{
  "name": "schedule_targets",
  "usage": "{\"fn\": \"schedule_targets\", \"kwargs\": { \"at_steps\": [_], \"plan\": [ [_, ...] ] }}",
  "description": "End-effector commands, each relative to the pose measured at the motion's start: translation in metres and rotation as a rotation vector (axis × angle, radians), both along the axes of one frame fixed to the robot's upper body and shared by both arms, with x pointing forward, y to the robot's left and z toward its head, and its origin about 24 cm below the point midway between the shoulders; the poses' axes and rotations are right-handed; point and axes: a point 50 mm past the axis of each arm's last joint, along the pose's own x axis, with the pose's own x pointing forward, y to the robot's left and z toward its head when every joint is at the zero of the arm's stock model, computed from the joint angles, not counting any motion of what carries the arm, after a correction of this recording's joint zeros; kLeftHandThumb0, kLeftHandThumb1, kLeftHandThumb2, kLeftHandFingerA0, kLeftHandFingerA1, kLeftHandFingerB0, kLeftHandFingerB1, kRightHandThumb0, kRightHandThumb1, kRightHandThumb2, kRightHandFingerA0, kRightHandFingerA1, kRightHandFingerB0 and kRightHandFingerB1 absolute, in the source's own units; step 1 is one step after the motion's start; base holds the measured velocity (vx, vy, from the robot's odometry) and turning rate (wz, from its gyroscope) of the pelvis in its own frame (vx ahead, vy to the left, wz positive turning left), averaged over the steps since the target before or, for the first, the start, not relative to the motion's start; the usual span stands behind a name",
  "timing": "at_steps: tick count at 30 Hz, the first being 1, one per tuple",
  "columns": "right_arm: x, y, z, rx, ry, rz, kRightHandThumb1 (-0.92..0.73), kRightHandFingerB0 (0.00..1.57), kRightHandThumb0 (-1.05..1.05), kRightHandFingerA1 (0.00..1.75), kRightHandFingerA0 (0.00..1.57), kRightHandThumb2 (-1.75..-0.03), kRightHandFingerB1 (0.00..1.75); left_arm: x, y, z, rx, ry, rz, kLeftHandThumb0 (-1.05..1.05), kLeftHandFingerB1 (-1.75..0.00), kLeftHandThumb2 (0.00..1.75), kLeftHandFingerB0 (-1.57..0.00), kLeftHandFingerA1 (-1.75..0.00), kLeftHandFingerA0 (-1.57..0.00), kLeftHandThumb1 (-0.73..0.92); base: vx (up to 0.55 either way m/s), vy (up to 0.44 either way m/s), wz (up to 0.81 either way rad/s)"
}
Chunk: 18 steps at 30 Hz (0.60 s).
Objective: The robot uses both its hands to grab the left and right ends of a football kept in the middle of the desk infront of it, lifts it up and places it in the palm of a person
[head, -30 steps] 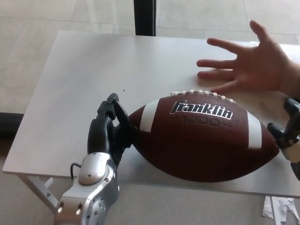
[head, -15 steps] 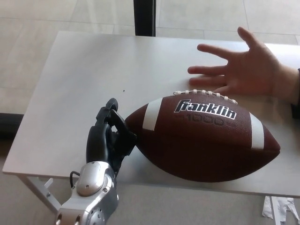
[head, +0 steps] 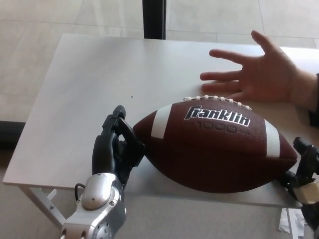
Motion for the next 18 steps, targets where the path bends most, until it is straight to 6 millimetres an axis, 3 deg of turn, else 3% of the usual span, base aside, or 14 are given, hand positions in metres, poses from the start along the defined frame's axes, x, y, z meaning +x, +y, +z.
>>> {"fn": "schedule_targets", "kwargs": {
  "at_steps": [1, 3, 4, 5, 6, 8, 9, 10, 11, 12, 13, 14, 16, 18],
  "plan": [
    [-0.009, 0.005, -0.013, -0.051, 0.083, 0.023, -0.92, 0.23, -1.05, 0.46, 0.37, -0.85, 0.32, -0.003, -0.01, -0.009, -0.037, 0.074, 0.002, -0.92, -0.07, 1.31, 0.0, -0.43, 0.0, 0.89, 0.0, 0.0, 0.0],
    [-0.004, 0.005, -0.013, -0.067, 0.078, 0.02, -0.92, 0.23, -1.04, 0.45, 0.36, -0.87, 0.32, -0.003, -0.009, -0.01, -0.034, 0.078, 0.001, -0.92, -0.07, 1.31, 0.0, -0.39, 0.0, 0.9, 0.0, 0.0, 0.0],
    [0.0, 0.004, -0.011, -0.09, 0.065, 0.028, -0.82, 0.21, -0.99, 0.5, 0.3, -1.23, 0.42, -0.003, -0.009, -0.01, -0.027, 0.077, -0.003, -0.88, -0.11, 1.3, 0.0, -0.36, 0.0, 0.86, 0.0, 0.0, 0.0],
    [0.005, 0.003, -0.009, -0.099, 0.051, 0.028, -0.82, 0.2, -1.0, 0.5, 0.29, -1.23, 0.42, -0.004, -0.009, -0.011, -0.018, 0.082, -0.005, -0.89, -0.1, 1.3, 0.0, -0.38, 0.0, 0.86, 0.0, 0.0, 0.0],
    [0.008, 0.003, -0.007, -0.099, 0.038, 0.025, -0.92, 0.24, -1.03, 0.43, 0.35, -0.86, 0.33, -0.004, -0.01, -0.012, -0.019, 0.085, -0.006, -0.9, -0.09, 1.31, 0.0, -0.38, 0.0, 0.88, 0.0, 0.0, 0.0],
    [0.013, 0.003, -0.003, -0.097, 0.006, 0.02, -0.92, 0.25, -1.02, 0.43, 0.35, -0.84, 0.33, -0.005, -0.011, -0.013, -0.021, 0.09, -0.008, -0.88, -0.1, 1.31, 0.0, -0.43, 0.0, 0.9, 0.0, 0.0, 0.0],
    [0.02, 0.004, 0.006, -0.102, -0.047, 0.027, -0.78, 0.21, -1.03, 0.5, 0.28, -1.19, 0.4, -0.007, -0.012, -0.015, -0.032, 0.105, -0.005, -0.92, -0.07, 1.3, -0.03, -0.48, -0.03, 0.92, 0.0, 0.0, 0.0],
    [0.02, 0.004, 0.006, -0.102, -0.046, 0.028, -0.78, 0.21, -1.03, 0.5, 0.28, -1.19, 0.4, -0.008, -0.012, -0.016, -0.033, 0.106, -0.005, -0.92, -0.07, 1.3, -0.03, -0.48, -0.03, 0.92, 0.0, 0.0, 0.0],
    [0.023, 0.004, 0.01, -0.111, -0.066, 0.053, -0.92, 0.23, -1.05, 0.43, 0.29, -0.82, 0.31, -0.009, -0.012, -0.017, -0.03, 0.115, -0.009, -0.9, -0.08, 1.3, -0.01, -0.48, -0.02, 0.92, 0.0, 0.0, 0.0],
    [0.023, 0.004, 0.009, -0.112, -0.066, 0.053, -0.92, 0.23, -1.05, 0.43, 0.29, -0.82, 0.31, -0.009, -0.012, -0.017, -0.03, 0.115, -0.009, -0.9, -0.08, 1.3, -0.01, -0.48, -0.02, 0.92, 0.0, 0.0, 0.0],
    [0.027, 0.004, 0.013, -0.108, -0.085, 0.056, -0.77, 0.19, -1.04, 0.49, 0.23, -1.17, 0.39, -0.009, -0.012, -0.018, -0.028, 0.117, -0.009, -0.89, -0.09, 1.3, -0.03, -0.48, -0.03, 0.92, 0.0, 0.0, 0.0],
    [0.031, 0.004, 0.018, -0.128, -0.105, 0.068, -0.92, 0.27, -1.05, 0.41, 0.3, -0.76, 0.32, -0.009, -0.013, -0.018, -0.034, 0.119, -0.008, -0.84, -0.13, 1.28, -0.05, -0.51, -0.04, 0.89, 0.0, 0.0, 0.0],
    [0.04, 0.004, 0.028, -0.156, -0.142, 0.089, -0.92, 0.27, -1.01, 0.45, 0.29, -0.77, 0.31, -0.009, -0.014, -0.019, -0.039, 0.124, 0.004, -0.82, -0.16, 1.25, 0.0, -0.56, -0.11, 0.87, 0.0, 0.0, 0.0],
    [0.049, 0.002, 0.036, -0.194, -0.164, 0.112, -0.92, 0.21, -1.0, 0.46, 0.27, -0.82, 0.3, -0.009, -0.013, -0.019, -0.044, 0.126, 0.008, -0.79, -0.17, 1.26, 0.0, -0.51, -0.01, 0.85, 0.0, 0.0, 0.0]
  ]
}}
